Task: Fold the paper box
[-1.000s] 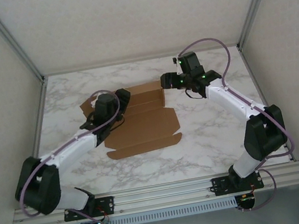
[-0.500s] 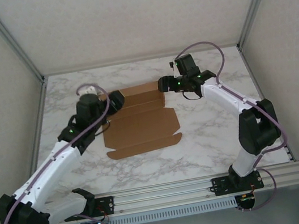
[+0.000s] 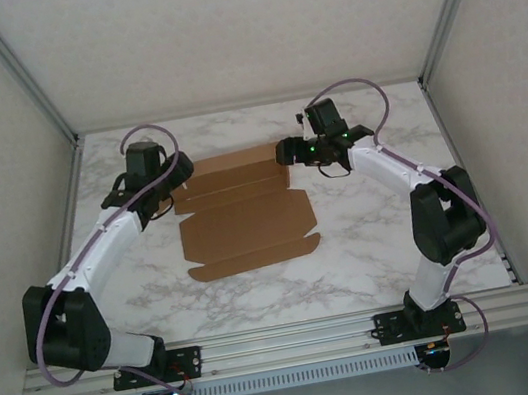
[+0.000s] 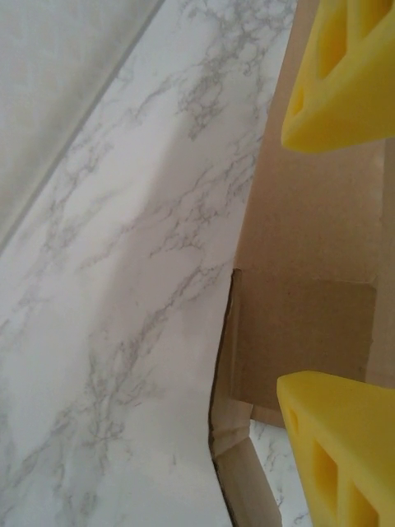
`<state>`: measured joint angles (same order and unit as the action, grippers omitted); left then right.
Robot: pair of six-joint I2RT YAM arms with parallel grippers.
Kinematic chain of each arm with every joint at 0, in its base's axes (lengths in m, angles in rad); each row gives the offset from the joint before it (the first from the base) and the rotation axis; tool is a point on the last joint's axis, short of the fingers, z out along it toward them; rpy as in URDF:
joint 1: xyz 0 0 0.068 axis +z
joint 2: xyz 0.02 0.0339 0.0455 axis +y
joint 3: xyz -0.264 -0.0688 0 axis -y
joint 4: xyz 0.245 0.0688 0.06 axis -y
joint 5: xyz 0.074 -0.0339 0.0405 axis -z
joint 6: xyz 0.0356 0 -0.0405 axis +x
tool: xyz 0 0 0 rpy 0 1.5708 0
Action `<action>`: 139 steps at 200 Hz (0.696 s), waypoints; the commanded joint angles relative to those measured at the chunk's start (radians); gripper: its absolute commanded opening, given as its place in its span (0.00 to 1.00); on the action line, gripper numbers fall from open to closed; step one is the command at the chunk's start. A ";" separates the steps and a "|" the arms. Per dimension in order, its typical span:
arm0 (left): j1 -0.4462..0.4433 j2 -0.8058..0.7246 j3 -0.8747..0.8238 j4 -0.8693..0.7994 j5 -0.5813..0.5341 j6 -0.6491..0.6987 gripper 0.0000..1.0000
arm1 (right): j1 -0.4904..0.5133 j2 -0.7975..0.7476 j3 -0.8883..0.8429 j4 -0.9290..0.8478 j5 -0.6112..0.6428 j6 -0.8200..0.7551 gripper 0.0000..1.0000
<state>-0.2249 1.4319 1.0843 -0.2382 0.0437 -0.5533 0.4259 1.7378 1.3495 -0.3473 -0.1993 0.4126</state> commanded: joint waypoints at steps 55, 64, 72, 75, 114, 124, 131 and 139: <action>0.009 0.069 -0.064 0.145 0.297 -0.084 0.65 | -0.034 0.009 0.033 -0.047 -0.038 0.022 0.77; 0.009 0.078 -0.069 0.166 0.326 -0.097 0.65 | -0.041 -0.001 0.023 -0.049 -0.041 0.024 0.77; 0.008 0.085 -0.075 0.190 0.361 -0.108 0.64 | -0.047 -0.010 0.013 -0.050 -0.043 0.026 0.77; 0.009 0.088 -0.080 0.203 0.374 -0.113 0.64 | -0.049 -0.015 0.010 -0.051 -0.042 0.027 0.77; 0.008 0.127 -0.107 0.352 0.512 -0.176 0.60 | -0.085 -0.064 -0.030 -0.065 -0.039 0.039 0.77; 0.009 0.148 -0.099 0.375 0.537 -0.180 0.58 | -0.095 -0.070 -0.035 -0.065 -0.046 0.044 0.76; 0.009 0.162 -0.094 0.394 0.553 -0.181 0.56 | -0.104 -0.072 -0.034 -0.066 -0.048 0.046 0.76; 0.009 0.178 -0.090 0.415 0.571 -0.184 0.54 | -0.111 -0.075 -0.031 -0.068 -0.049 0.046 0.76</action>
<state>-0.2195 1.5639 0.9901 0.0620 0.4999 -0.7078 0.3382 1.7008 1.3289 -0.3889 -0.2371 0.4404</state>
